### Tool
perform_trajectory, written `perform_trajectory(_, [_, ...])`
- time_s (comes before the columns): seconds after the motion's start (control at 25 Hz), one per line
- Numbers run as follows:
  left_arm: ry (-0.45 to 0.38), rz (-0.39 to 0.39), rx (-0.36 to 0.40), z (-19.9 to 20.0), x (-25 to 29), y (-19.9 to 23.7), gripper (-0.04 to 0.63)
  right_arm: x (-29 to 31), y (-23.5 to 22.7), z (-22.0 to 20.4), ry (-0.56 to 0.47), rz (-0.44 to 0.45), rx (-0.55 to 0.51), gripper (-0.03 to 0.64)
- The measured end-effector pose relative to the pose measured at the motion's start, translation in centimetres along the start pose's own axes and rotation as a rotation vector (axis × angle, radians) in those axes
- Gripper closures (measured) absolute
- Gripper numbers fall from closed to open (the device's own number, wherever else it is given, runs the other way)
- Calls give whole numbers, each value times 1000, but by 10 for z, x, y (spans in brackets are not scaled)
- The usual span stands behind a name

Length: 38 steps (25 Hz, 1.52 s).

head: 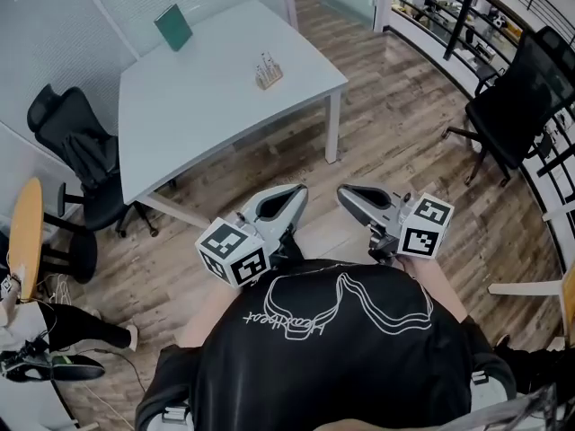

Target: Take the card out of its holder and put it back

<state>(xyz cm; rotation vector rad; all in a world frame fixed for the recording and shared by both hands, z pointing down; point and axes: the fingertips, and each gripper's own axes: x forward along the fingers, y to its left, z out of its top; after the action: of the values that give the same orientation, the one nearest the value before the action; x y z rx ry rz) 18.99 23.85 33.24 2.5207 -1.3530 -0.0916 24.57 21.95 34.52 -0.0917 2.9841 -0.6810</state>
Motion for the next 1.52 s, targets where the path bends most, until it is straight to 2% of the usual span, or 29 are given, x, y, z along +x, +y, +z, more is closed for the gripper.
perform_trajectory(0.12, [8,-15,-36,-4,5,19,581,12,-11,-3,36,-43,-54,607])
perform_trajectory(0.24, [5,-36,-52,2,12,47,581,31,-24,5,15,-47,-87,607])
perform_trajectory(0.4, [8,-61,-66,15,28,89,582,64,-52,13,3,-40,-45,607])
perform_trajectory(0.76, [59,-77,-109,48,59,219,581,160,-144,41,6,-118,47,607])
perform_trajectory(1.08, [88,-104,-96,78,91,325,581,240,-219,70,-10,-175,90,607])
perform_trajectory(1.52, [136,-142,-111,82,127,432,581,309,-295,82,-15,-221,124,607])
